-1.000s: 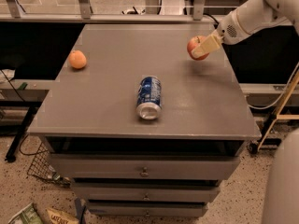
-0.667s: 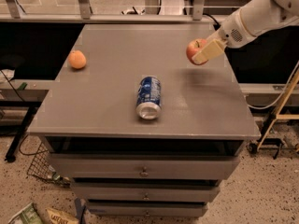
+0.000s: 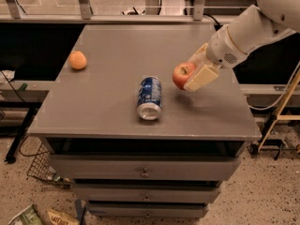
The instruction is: Move apple near pepsi can
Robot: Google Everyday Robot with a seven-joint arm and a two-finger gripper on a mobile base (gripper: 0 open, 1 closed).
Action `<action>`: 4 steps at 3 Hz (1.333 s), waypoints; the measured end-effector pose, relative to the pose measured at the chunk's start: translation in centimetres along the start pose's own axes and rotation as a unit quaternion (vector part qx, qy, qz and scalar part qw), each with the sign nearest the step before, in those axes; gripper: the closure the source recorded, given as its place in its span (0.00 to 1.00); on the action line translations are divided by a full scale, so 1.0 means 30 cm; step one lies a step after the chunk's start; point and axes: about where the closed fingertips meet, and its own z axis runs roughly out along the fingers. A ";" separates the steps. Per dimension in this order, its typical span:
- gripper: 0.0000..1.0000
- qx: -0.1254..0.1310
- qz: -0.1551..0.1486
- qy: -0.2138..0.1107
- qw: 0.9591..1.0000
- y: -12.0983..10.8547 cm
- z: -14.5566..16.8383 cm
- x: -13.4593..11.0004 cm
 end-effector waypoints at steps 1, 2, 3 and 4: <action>1.00 -0.027 -0.033 -0.003 0.999 0.068 0.032 0.005; 0.89 -0.045 -0.049 -0.008 0.998 0.092 0.059 0.005; 0.73 -0.047 -0.051 -0.008 0.998 0.094 0.065 0.003; 0.50 -0.049 -0.051 -0.008 0.997 0.096 0.071 0.001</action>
Offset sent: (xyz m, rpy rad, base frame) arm -0.0278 0.0161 -0.0273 -0.0026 0.0275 0.1846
